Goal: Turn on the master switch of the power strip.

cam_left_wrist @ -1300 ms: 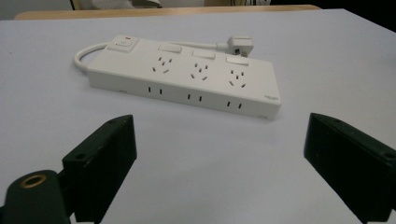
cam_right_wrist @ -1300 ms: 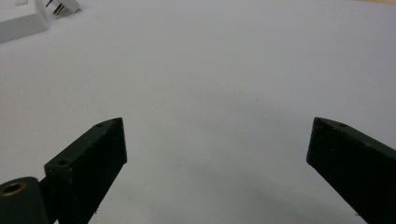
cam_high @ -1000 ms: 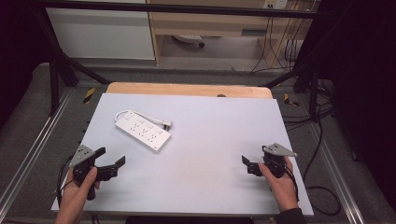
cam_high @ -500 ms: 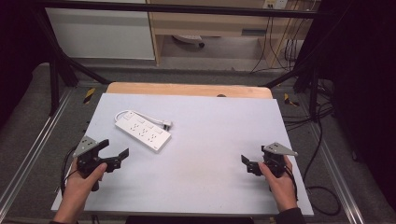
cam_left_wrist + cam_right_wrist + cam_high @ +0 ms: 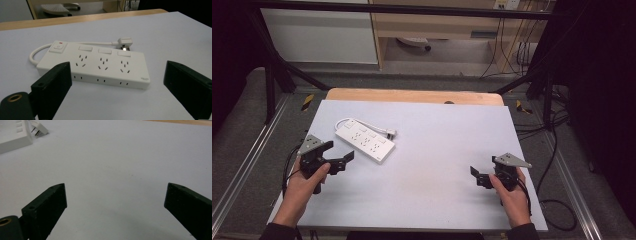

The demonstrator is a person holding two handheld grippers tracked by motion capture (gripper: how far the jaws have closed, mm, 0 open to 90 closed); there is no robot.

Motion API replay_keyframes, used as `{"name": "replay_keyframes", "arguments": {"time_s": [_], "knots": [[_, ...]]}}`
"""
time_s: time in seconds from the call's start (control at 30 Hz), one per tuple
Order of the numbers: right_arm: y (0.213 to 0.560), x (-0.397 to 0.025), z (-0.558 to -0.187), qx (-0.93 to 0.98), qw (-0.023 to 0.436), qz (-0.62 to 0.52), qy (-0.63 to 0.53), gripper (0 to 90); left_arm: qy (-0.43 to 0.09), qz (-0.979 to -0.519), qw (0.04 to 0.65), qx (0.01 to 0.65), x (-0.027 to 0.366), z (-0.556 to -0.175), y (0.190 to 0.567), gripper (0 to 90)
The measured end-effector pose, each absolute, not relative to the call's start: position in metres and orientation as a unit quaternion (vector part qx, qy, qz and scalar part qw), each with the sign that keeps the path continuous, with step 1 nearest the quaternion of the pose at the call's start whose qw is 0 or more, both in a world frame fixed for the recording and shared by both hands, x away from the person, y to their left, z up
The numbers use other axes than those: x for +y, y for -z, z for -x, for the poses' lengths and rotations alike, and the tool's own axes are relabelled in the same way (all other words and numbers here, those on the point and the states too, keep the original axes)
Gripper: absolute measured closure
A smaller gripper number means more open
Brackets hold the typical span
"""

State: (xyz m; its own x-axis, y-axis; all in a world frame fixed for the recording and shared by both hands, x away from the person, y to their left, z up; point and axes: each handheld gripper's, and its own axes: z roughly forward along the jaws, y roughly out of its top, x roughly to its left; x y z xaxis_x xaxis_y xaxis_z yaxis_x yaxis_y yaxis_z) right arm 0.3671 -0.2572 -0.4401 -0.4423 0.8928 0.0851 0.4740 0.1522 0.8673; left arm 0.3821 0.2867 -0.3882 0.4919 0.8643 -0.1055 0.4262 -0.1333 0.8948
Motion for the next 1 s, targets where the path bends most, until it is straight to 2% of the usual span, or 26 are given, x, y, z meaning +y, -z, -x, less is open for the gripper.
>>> {"name": "replay_keyframes", "arguments": {"time_s": [0.47,1.0], "knots": [[0.442,-0.260,-0.368,0.717,0.237,-0.482,-0.444,4.6,-0.247,-0.716,0.473,0.451,0.280,-0.412,0.388,7.8],[0.439,-0.261,-0.368,0.713,0.235,-0.485,-0.448,5.0,-0.261,-0.700,0.479,0.461,0.269,-0.440,0.365,7.4]]}}
